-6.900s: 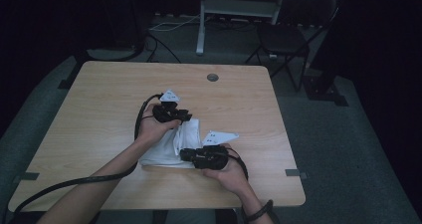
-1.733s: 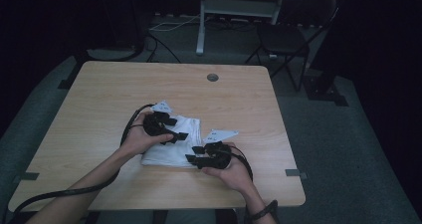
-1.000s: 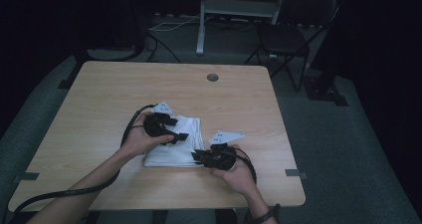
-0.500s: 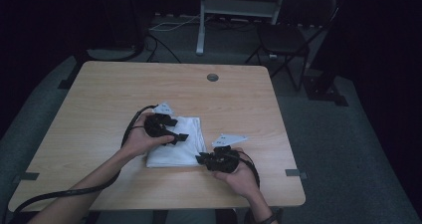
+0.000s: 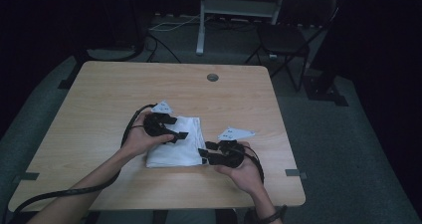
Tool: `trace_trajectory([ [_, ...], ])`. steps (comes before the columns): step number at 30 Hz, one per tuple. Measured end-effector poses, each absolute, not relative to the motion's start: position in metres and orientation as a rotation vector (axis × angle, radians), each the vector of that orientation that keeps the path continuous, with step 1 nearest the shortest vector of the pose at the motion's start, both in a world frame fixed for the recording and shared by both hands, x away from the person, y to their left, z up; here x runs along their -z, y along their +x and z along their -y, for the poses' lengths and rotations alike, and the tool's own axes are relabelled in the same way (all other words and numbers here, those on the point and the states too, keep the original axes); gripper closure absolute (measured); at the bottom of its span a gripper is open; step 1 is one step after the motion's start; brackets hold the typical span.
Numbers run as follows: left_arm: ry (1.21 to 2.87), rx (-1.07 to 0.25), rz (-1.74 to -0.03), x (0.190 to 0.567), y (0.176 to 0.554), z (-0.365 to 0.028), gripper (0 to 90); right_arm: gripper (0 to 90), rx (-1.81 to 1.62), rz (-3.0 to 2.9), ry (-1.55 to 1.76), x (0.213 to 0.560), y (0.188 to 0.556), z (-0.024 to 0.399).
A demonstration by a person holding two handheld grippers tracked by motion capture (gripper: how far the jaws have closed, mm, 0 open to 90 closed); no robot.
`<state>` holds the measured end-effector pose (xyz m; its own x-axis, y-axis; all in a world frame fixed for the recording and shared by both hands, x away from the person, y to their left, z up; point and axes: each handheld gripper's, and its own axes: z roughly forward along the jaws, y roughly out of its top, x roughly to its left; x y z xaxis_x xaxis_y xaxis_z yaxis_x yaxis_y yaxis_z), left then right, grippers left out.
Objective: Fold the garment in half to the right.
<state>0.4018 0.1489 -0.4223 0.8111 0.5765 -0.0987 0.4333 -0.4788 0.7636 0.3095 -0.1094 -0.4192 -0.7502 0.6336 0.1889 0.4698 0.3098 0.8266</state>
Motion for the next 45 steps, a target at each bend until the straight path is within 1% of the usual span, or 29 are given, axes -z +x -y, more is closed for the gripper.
trace_trajectory([
  [2, 2.151, -0.208, -0.749, 0.423, 0.404, -0.148, 21.1, 58.3, -1.414, -2.407, 1.027, 0.422, 0.309, 0.109],
  [5, 2.189, -0.157, -0.779, 0.429, 0.411, -0.145, 21.2, 57.1, -1.420, -2.411, 1.022, 0.424, 0.309, 0.109],
  [10, 2.191, -0.152, -0.784, 0.430, 0.412, -0.143, 21.2, 55.1, -1.410, -2.421, 1.027, 0.426, 0.310, 0.107],
  [18, 2.209, -0.246, -0.706, 0.406, 0.397, -0.154, 21.1, 54.1, -1.367, -2.451, 1.055, 0.433, 0.312, 0.104],
  [21, 2.239, -0.230, -0.673, 0.402, 0.388, -0.163, 21.1, 54.1, -1.348, -2.460, 1.067, 0.435, 0.313, 0.103],
  [24, 2.280, -0.226, -0.657, 0.405, 0.383, -0.170, 21.1, 54.2, -1.340, -2.464, 1.074, 0.437, 0.313, 0.103],
  [27, 2.281, -0.192, -0.659, 0.414, 0.375, -0.176, 21.1, 54.4, -1.353, -2.460, 1.095, 0.441, 0.314, 0.105],
  [31, 2.292, -0.197, -0.660, 0.420, 0.376, -0.176, 21.1, 54.8, -1.348, -2.462, 1.098, 0.442, 0.313, 0.102],
  [39, 2.309, -0.229, -0.673, 0.423, 0.381, -0.179, 21.2, 54.7, -1.334, -2.475, 1.089, 0.442, 0.316, 0.096],
  [45, 2.325, -0.270, -0.724, 0.423, 0.388, -0.192, 21.1, 54.3, -1.353, -2.482, 1.081, 0.443, 0.323, 0.078],
])
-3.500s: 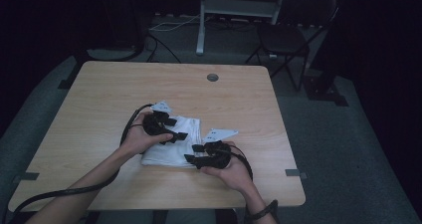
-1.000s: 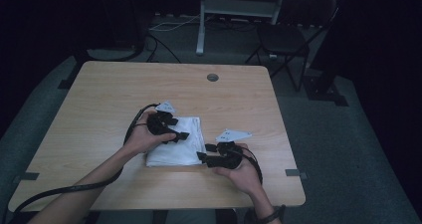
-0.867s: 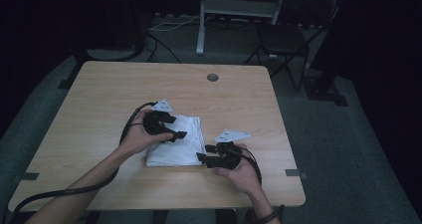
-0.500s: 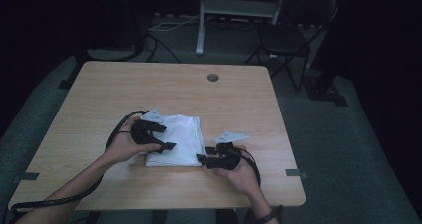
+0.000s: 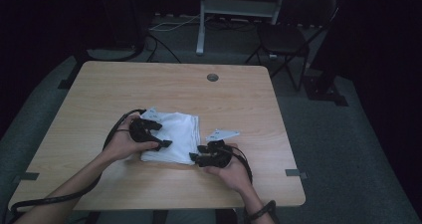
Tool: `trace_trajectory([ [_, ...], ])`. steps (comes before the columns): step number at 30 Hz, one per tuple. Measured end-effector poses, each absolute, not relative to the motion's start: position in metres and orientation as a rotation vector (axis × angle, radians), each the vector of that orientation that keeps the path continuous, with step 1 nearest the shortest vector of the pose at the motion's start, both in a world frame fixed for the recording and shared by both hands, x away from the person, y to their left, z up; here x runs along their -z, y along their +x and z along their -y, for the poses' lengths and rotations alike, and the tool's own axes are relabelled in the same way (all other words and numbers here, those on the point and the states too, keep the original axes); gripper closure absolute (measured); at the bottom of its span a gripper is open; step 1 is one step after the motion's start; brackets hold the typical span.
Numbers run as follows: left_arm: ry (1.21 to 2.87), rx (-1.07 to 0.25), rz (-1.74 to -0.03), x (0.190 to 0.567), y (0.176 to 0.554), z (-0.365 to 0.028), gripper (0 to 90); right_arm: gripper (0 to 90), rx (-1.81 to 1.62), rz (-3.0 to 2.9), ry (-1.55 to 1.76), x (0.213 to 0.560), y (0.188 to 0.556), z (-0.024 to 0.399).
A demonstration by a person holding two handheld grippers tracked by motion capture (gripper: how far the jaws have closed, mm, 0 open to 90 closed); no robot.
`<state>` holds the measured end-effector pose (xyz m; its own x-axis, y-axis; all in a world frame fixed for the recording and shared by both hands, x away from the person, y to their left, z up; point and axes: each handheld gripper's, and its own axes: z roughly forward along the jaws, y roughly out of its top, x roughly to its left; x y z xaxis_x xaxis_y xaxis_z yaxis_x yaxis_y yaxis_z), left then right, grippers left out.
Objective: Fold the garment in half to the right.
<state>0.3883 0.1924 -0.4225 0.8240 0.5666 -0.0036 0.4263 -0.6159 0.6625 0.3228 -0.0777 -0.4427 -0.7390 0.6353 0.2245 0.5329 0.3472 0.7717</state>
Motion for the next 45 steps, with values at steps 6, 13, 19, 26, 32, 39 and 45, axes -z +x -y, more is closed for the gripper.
trace_trajectory([
  [6, 2.294, -0.300, -0.772, 0.423, 0.390, -0.208, 21.1, 52.7, -1.364, -2.471, 1.084, 0.443, 0.335, 0.063],
  [13, 2.228, -0.298, -0.806, 0.421, 0.387, -0.216, 21.1, 45.2, -1.367, -2.442, 1.079, 0.442, 0.338, 0.058],
  [19, 2.114, -0.299, -0.802, 0.412, 0.375, -0.230, 21.1, 31.7, -1.393, -2.376, 1.051, 0.435, 0.335, 0.061],
  [26, 1.952, -0.373, -0.795, 0.396, 0.348, -0.266, 21.0, 18.4, -1.419, -2.231, 1.029, 0.419, 0.328, 0.082],
  [32, 1.899, -0.439, -0.816, 0.390, 0.328, -0.299, 21.1, 13.3, -1.412, -2.156, 1.046, 0.410, 0.322, 0.104],
  [39, 1.845, -0.483, -0.842, 0.388, 0.310, -0.325, 21.1, 13.4, -1.412, -2.106, 1.052, 0.405, 0.316, 0.122],
  [45, 1.816, -0.499, -0.858, 0.393, 0.296, -0.338, 21.0, 13.3, -1.413, -2.068, 1.068, 0.402, 0.311, 0.134],
])
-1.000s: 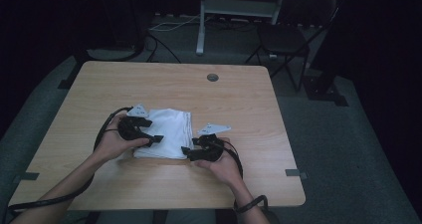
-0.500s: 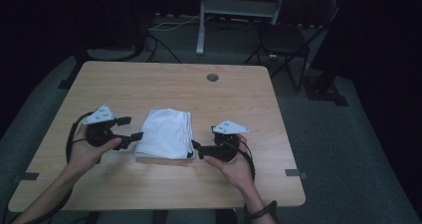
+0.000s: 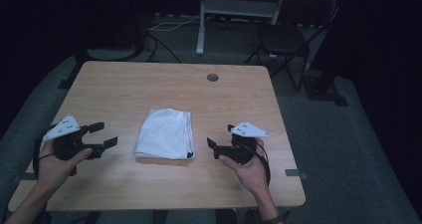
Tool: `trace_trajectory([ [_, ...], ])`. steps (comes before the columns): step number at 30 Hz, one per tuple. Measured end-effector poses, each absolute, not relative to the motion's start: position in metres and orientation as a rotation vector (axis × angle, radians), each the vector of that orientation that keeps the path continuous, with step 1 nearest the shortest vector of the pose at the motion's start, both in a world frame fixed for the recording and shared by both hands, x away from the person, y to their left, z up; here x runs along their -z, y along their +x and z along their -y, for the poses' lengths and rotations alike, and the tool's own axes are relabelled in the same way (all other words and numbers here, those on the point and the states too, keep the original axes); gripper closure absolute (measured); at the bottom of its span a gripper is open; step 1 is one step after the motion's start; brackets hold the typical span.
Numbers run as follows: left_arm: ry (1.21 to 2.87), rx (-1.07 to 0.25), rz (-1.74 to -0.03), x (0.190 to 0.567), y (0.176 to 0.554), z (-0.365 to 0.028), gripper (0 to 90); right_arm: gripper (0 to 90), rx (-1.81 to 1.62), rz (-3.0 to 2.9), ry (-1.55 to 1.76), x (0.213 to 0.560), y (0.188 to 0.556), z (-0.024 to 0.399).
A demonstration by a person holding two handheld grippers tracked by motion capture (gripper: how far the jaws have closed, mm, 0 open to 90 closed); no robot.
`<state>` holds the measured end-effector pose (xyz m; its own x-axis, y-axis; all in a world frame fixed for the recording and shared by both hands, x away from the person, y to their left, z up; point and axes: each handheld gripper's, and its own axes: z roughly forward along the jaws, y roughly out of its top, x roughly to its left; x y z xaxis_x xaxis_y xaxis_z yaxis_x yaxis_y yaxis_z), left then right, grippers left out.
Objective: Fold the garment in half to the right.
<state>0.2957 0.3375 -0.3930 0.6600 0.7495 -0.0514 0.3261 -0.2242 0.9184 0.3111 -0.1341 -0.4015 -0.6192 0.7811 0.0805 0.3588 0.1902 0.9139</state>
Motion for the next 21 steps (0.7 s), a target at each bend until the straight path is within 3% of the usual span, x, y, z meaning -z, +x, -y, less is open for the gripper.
trace_trajectory([
  [21, 1.761, -0.560, -0.928, 0.395, 0.274, -0.379, 21.1, 13.3, -1.368, -2.022, 1.098, 0.404, 0.298, 0.163],
])
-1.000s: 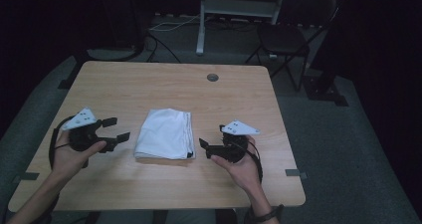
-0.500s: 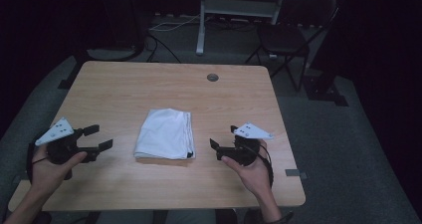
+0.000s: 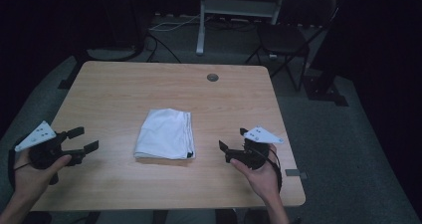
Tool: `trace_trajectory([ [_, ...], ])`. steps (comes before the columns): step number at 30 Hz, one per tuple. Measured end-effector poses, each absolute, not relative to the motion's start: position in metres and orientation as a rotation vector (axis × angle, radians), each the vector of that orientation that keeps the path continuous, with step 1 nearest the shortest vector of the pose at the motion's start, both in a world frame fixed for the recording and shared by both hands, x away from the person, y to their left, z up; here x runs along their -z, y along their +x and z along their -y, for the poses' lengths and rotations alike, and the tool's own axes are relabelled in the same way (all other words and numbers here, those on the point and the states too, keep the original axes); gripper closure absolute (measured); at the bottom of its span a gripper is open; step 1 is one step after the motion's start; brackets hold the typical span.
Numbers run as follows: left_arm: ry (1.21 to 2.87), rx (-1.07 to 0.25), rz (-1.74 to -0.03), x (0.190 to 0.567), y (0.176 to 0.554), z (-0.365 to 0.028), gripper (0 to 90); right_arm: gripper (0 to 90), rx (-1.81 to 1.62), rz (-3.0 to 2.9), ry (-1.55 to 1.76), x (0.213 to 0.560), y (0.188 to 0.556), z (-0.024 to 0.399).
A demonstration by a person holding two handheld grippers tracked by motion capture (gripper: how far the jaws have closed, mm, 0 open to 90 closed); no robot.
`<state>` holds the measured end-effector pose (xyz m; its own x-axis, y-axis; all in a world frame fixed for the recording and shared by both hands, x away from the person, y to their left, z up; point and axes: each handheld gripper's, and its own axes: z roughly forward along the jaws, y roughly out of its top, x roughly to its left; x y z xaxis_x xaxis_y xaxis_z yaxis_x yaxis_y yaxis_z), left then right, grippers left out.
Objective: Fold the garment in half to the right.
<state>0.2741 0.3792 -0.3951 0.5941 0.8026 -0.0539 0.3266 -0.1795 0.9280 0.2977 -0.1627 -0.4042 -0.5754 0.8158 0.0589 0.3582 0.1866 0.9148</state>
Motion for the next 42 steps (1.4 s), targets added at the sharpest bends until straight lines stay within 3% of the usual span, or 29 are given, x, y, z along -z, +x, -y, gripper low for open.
trace_trajectory([
  [25, 1.720, -0.570, -1.003, 0.418, 0.258, -0.404, 21.1, 13.3, -1.311, -1.925, 1.220, 0.423, 0.271, 0.213],
  [42, 1.709, -0.579, -1.030, 0.430, 0.258, -0.406, 21.1, 13.3, -1.298, -1.885, 1.264, 0.436, 0.268, 0.221],
])
